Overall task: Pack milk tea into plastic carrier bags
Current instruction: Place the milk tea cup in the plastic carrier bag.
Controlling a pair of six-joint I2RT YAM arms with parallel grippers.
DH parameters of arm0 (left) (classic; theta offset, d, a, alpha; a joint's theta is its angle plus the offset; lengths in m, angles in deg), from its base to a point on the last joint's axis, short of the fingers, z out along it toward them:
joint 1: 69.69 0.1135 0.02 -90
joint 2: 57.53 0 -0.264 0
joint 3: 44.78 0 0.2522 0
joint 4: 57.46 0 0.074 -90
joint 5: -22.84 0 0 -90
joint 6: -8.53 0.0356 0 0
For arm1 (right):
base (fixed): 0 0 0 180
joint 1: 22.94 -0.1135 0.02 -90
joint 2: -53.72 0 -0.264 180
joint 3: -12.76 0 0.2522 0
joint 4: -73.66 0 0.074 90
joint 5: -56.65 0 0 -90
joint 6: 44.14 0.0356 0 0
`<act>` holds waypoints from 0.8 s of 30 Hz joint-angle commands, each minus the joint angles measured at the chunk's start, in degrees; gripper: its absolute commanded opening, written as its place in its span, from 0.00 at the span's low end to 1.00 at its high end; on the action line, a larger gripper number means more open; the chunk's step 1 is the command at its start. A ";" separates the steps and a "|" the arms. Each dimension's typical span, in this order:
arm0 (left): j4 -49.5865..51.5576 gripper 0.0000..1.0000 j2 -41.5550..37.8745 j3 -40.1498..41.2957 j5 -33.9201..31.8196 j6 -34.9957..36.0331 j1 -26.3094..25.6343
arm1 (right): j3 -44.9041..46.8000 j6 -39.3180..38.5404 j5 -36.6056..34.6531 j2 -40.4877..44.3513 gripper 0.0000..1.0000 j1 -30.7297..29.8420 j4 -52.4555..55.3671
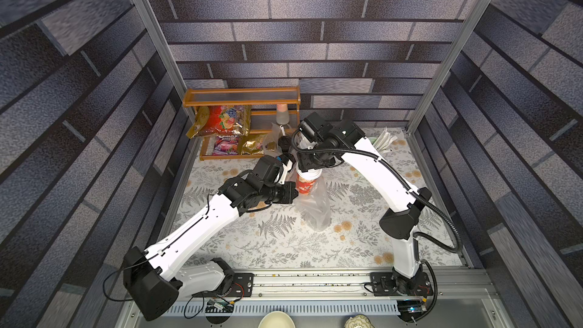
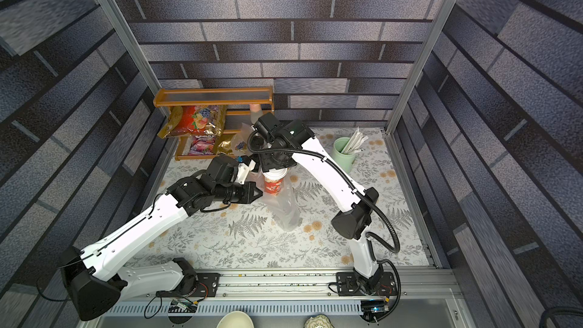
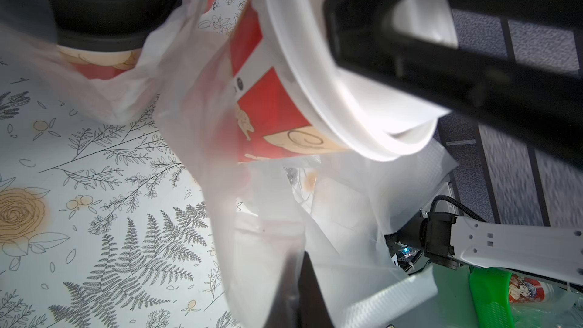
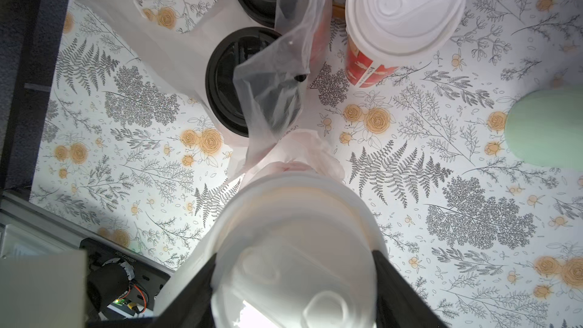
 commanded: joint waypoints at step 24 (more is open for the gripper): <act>-3.21 0.30 2.03 -2.17 -4.19 -0.13 -2.08 | 29.42 2.93 -8.43 16.08 0.38 1.10 -13.27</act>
